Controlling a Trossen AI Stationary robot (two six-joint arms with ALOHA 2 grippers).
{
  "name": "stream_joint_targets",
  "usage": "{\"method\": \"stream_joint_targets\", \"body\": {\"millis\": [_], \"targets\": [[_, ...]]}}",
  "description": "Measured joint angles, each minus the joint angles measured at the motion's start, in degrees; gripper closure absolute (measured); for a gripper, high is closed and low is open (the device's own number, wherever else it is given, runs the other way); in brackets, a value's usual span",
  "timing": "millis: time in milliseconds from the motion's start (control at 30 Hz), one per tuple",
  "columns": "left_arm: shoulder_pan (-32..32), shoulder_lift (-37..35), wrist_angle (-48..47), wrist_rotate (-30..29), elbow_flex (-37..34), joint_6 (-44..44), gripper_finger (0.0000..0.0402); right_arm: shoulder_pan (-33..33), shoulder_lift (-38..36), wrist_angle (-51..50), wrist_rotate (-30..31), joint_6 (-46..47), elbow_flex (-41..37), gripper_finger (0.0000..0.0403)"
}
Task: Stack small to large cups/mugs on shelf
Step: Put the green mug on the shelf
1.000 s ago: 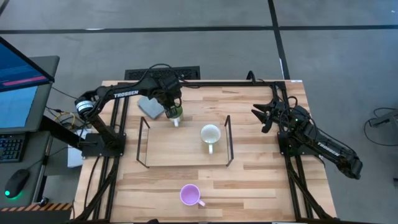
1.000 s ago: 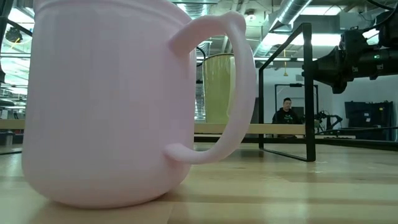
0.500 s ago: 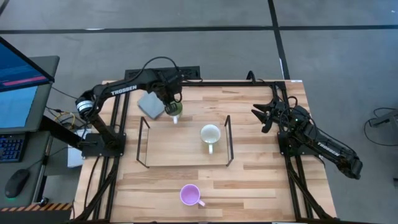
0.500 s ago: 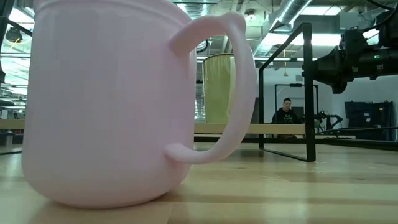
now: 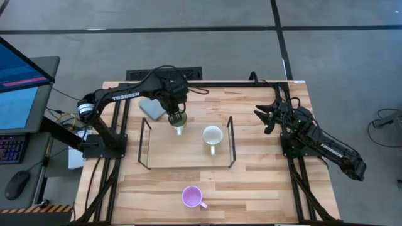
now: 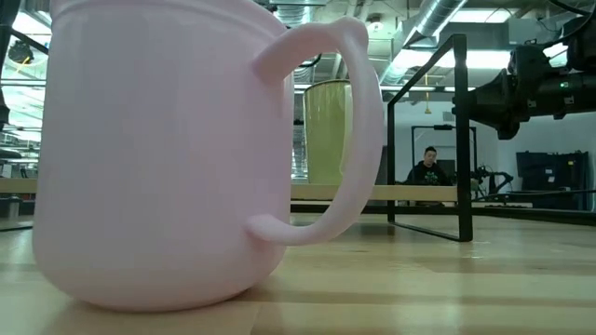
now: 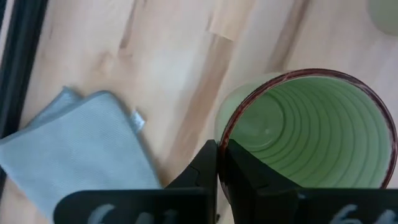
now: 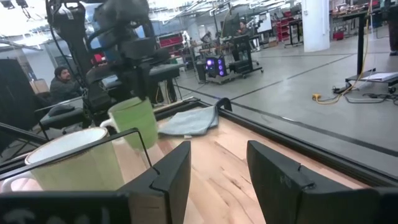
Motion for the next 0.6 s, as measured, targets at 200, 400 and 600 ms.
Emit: {"method": "stream_joint_targets", "body": {"millis": [200,400,600], "targets": [[-4.0,0.0,0.0,0.0,0.0,-2.7,0.0401,0.0,0.0,0.0,0.0,0.0,0.0,0.0225],[-7.6,0.0,1.2,0.0,0.0,-6.3,0.0401,0.0,0.0,0.0,0.0,0.0,0.0,0.0225],[-10.5,0.0,2.7,0.6,0.0,-9.9,0.0401,0.0,0.0,0.0,0.0,0.0,0.0,0.0225]]}}
